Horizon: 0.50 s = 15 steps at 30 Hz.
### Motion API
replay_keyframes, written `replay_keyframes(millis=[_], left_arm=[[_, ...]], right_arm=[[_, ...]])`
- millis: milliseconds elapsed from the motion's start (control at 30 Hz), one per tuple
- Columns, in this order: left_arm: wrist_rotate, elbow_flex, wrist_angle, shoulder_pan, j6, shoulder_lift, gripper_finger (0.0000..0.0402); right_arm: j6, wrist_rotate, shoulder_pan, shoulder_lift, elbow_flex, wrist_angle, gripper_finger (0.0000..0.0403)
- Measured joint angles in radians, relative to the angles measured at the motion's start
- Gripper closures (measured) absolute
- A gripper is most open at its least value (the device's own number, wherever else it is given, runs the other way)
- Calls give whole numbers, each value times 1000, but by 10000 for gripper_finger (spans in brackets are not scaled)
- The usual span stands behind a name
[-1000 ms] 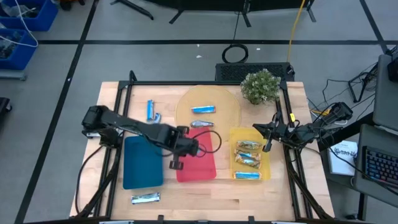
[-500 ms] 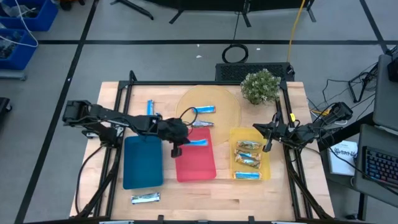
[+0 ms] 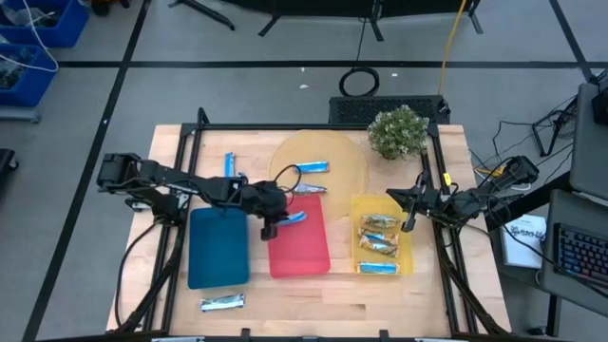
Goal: Pick and place Granola Bars by type
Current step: Put the top red granola bar into the red bin
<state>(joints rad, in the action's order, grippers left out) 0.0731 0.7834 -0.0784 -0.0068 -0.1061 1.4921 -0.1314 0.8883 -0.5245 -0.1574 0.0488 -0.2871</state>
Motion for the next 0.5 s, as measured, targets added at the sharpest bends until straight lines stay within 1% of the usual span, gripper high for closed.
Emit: replay_keyframes(millis=[100,167,233,333,433,500], left_arm=[[-26,15,20,3,52,0,304],[-81,53,-15,20,120,0,281],[-129,100,-79,62,173,0,257],[-86,177,-172,172,186,0,226],[-66,239,-253,293,222,-1,205],[-4,274,-291,373,242,0,198]], right_arm=[[0,0,0,0,0,0,403],[0,0,0,0,0,0,403],[-1,0,0,0,0,0,403],[-1,0,0,0,0,0,403],[-1,0,0,0,0,0,403],[-1,0,0,0,0,0,403]])
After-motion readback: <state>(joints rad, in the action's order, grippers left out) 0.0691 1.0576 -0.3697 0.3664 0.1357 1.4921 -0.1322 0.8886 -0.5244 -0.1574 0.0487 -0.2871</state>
